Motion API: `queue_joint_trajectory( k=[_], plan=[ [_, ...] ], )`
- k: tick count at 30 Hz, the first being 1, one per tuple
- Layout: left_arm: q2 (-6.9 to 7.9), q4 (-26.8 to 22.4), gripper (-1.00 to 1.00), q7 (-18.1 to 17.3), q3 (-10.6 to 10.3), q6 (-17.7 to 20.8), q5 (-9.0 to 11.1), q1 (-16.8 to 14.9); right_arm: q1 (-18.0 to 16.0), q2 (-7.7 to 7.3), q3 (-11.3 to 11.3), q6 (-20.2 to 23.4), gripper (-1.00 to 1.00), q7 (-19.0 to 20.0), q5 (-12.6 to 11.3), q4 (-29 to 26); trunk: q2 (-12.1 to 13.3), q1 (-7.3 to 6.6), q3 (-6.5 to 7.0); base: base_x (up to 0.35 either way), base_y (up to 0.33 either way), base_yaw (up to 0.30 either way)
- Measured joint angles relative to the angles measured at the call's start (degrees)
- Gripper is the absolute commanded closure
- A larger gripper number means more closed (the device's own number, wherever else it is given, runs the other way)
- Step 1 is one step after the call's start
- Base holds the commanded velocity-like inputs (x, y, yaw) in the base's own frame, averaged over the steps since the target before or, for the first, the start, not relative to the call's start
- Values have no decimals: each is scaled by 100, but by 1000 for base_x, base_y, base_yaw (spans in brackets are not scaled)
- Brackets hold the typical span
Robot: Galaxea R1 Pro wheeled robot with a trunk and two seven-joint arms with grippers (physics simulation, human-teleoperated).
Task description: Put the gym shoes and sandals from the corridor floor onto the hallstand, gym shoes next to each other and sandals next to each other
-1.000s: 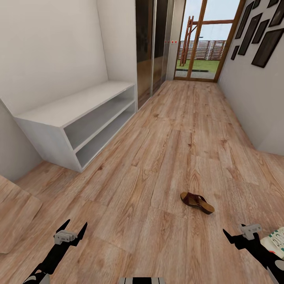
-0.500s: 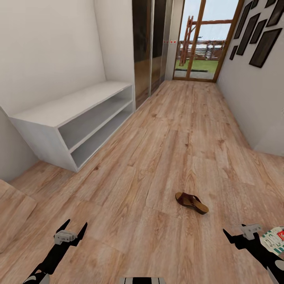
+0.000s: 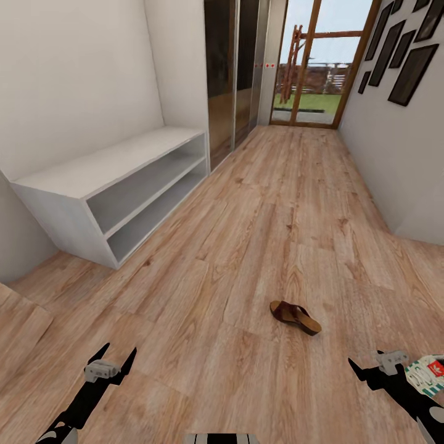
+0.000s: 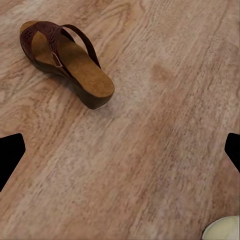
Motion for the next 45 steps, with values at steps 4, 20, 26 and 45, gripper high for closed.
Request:
queue_joint_trajectory(
  k=[4,20,26,45],
  plan=[
    [0,0,-100,-1,2,0,0,0,0,4,3,0,-100,0,0,1,0,0,0,0,-59,0],
    [8,0,-100,3,1,3,-12,0,0,20,9,0,-100,3,0,2,0,0,0,50,-10,0],
    [9,0,-100,2,-1,5,-13,-2,0,25,10,0,-100,3,4,2,0,0,0,268,-1,0],
    [4,0,-100,3,5,0,-1,0,0,29,13,0,-100,3,8,2,0,0,0,80,-15,0]
  ],
)
